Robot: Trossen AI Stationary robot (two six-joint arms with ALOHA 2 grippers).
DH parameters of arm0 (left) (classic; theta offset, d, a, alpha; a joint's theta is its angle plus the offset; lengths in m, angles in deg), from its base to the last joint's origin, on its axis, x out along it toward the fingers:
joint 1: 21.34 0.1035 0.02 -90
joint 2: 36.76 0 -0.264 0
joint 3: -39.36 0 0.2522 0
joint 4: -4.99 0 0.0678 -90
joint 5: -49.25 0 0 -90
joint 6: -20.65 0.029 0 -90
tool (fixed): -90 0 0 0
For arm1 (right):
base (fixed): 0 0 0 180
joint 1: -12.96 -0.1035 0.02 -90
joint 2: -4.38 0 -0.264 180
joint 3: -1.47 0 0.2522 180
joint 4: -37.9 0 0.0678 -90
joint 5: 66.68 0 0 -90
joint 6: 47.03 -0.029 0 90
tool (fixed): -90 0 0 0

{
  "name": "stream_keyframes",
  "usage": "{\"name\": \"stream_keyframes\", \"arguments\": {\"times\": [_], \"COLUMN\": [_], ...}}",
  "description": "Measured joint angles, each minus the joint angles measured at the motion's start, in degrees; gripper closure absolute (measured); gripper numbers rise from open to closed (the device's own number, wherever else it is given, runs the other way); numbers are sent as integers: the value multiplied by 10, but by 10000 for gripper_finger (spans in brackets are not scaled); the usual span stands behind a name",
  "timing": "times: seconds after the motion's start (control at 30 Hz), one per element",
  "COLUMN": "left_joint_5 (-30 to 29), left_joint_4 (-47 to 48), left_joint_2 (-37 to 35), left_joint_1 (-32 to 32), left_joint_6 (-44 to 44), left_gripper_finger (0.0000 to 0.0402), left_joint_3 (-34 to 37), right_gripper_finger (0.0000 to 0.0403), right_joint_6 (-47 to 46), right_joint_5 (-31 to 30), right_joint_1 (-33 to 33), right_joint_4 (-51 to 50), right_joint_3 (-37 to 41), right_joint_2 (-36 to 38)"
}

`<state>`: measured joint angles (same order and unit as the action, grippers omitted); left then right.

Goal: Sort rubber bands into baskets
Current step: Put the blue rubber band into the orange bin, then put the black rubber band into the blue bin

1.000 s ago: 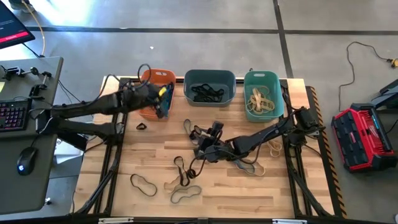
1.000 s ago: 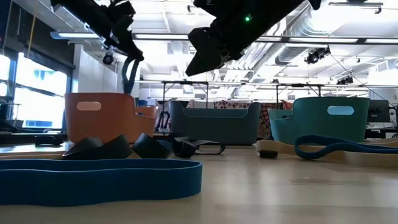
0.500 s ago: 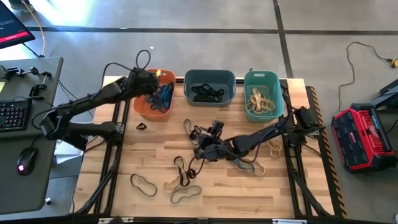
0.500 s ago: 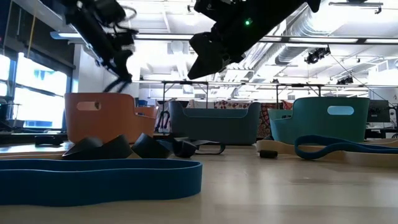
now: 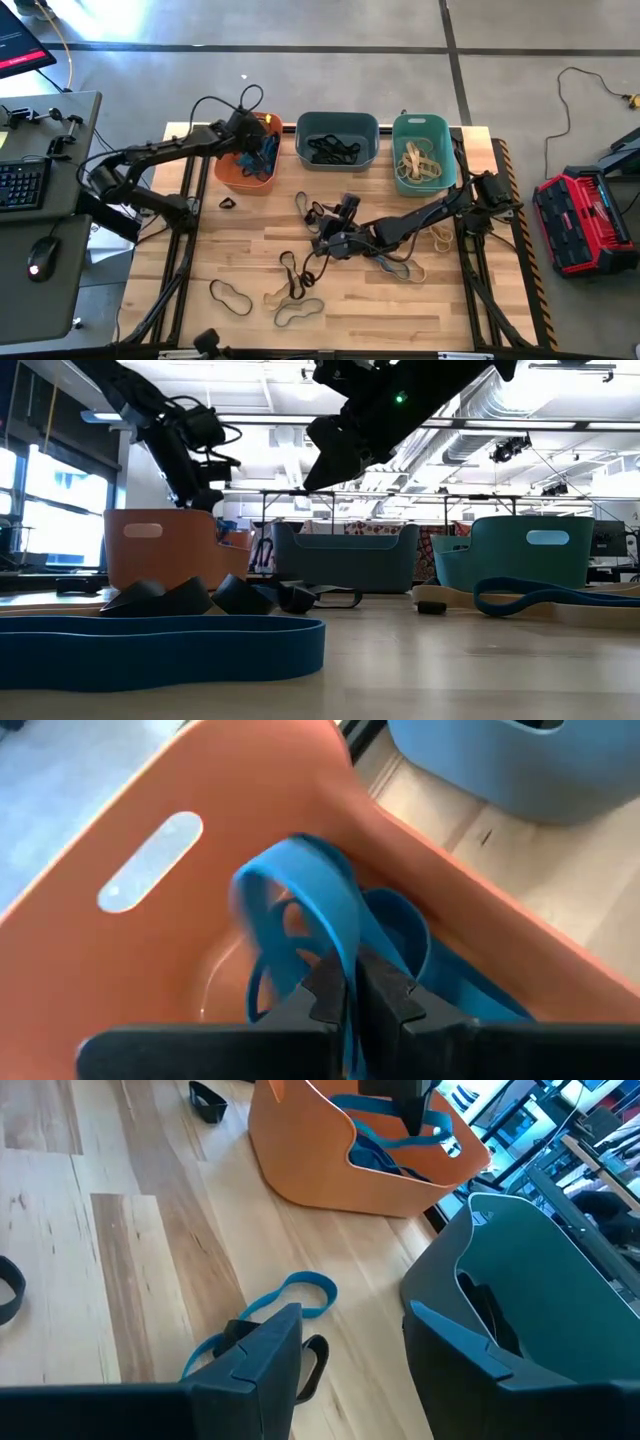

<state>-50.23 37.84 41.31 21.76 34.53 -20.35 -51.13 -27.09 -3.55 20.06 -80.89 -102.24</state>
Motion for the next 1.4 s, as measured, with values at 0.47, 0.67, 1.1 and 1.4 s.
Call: {"name": "stream_keyframes", "arguments": {"times": [0.47, 0.67, 1.1, 1.4], "left_joint_5": [0, 27, 59, 28], "left_joint_4": [7, 50, 350, 356], "left_joint_2": [-44, -97, -174, -162], "left_joint_1": [-50, -102, -286, -380], "left_joint_6": [-14, -18, -96, -128], "left_gripper_finger": [277, 250, 247, 247], "left_joint_3": [0, 0, 4, 35], "right_gripper_finger": [237, 237, 237, 237], "right_joint_6": [-2, -16, -15, -19], "right_joint_5": [82, 82, 82, 82], "right_joint_1": [0, 0, 0, 0], "right_joint_4": [-28, -42, -50, -56], "right_joint_3": [0, 0, 0, 0], "right_joint_2": [0, 0, 0, 0]}}
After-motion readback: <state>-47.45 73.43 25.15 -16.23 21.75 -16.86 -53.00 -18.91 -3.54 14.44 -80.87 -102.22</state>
